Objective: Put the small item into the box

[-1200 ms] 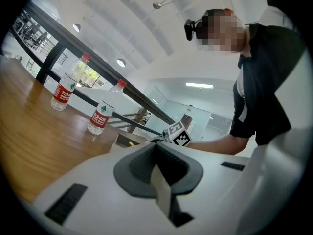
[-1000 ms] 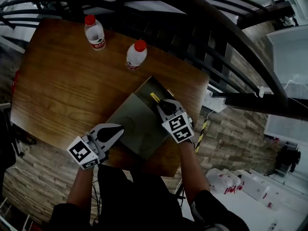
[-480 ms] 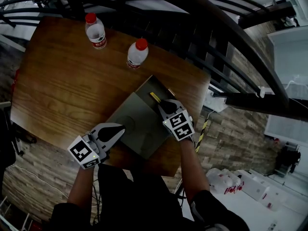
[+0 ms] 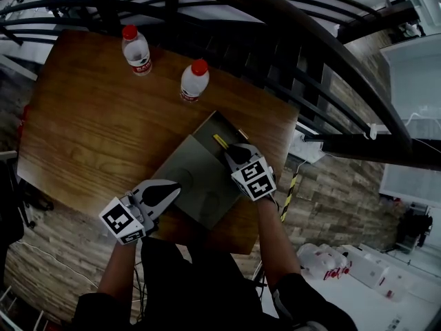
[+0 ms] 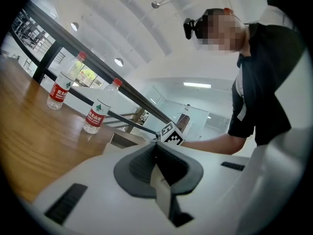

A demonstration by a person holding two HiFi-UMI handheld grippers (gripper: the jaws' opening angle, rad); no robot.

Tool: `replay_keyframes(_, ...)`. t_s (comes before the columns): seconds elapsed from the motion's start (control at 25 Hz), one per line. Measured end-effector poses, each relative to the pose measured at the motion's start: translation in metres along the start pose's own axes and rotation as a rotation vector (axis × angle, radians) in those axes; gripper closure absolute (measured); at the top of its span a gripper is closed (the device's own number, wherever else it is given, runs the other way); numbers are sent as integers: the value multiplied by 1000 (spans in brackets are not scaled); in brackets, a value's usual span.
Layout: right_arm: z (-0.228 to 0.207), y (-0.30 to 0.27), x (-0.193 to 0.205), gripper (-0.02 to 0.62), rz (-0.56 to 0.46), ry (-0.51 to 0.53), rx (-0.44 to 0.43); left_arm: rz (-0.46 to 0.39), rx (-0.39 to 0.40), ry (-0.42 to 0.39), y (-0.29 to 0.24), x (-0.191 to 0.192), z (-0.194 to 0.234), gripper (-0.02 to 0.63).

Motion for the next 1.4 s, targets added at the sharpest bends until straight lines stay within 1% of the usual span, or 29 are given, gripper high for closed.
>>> replay_keyframes(0.12, 2, 4, 0, 503, -7, -20, -11, -4, 1, -8, 2, -2, -4, 591)
replay_keyframes(0.24, 0, 13, -4, 503, -13, -38, -9, -2, 1, -18, 3, -11, -5, 591)
replay_keyframes(0.36, 1, 25, -14, 516, -36, -38, 8, 4, 0, -36, 5, -22, -9, 591)
replay_keyframes(0.48, 2, 46, -31, 532, -79, -47, 22, 11, 8, -66, 3, -39, -19, 591)
replay_keyframes(0.64, 9, 82, -65, 541, -151, -53, 42, 19, 47, -111, 4, -64, -37, 591)
replay_keyframes(0.88, 21, 143, -121, 566, -258, -10, 82, 43, 87, -163, -1, -102, -70, 591)
replay_keyframes(1.0, 35, 172, -151, 572, -318, 26, 101, 48, 120, -219, 4, -120, -87, 591)
replay_keyframes(1.28, 61, 244, -215, 577, -492, 52, 168, 40, 184, -315, 21, -170, -120, 591)
replay_keyframes(1.4, 71, 277, -237, 578, -602, 33, 175, 49, 206, -366, 31, -188, -133, 591)
Point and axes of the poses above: the fingertips, and each gripper's own axes: y backward along the fingers, z to its left, x out of its underside, the point moved 1 cm from there along y, backward along the fingers, and after that the axes turned 6 degrees about y, right-handed, at the moved point
